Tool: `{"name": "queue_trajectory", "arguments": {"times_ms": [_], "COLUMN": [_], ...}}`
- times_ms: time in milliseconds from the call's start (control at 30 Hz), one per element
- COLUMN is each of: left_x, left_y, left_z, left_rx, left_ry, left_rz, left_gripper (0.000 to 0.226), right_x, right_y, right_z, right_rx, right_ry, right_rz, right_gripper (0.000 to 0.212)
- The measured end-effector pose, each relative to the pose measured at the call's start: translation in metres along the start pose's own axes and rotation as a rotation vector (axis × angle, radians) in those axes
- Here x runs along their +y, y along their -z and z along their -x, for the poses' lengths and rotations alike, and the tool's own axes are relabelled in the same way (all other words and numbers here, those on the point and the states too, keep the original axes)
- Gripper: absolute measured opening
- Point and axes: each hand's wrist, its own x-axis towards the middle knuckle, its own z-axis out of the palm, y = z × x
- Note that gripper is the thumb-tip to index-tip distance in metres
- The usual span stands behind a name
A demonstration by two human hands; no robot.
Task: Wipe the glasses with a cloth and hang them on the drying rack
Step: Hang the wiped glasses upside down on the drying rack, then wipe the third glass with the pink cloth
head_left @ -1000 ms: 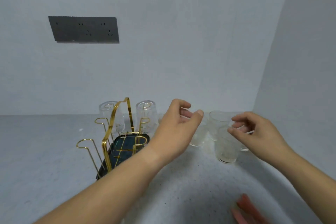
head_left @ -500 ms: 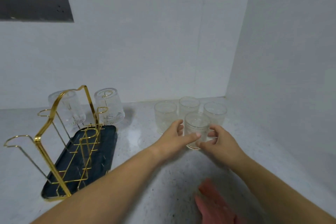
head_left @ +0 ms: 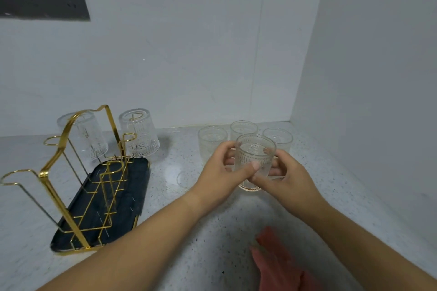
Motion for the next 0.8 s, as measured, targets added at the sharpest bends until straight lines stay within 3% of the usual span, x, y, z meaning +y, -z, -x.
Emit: {"name": "queue_trajectory", "arguments": {"times_ms": [100, 233, 433, 500, 667, 800], "left_x": [0.016, 0.020, 0.005, 0.001, -0.001, 0.000], "left_y": [0.009, 0.025, 0.040, 0.039, 0.032, 0.032], "left_z": [0.028, 0.067, 0.127, 0.144, 0.175, 0.191], "left_rx": [-0.042, 0.020, 0.109, 0.136, 0.242, 0.244], "left_ry": [-0.021, 0.042, 0.143, 0.167, 0.196, 0.211], "left_rz": [0.106, 0.315, 0.528, 0.575, 0.589, 0.600], "left_gripper": [0.043, 0.047, 0.043, 0.048, 0.057, 0.060], "right_x": [-0.026, -0.039, -0.024, -0.017, 0.004, 0.015], "right_y": [-0.005, -0.018, -0.003, -0.001, -0.006, -0.017], "right_z": [0.024, 0.063, 0.115, 0.130, 0.154, 0.158], "right_rx": [-0.024, -0.185, -0.224, -0.269, -0.444, -0.361], "right_ry": [0.057, 0.027, 0.048, 0.077, 0.072, 0.099], "right_rz": [-0.077, -0.066, 0.485, 0.601, 0.817, 0.843], "right_gripper": [0.045, 0.051, 0.030, 0.035, 0.074, 0.061]}}
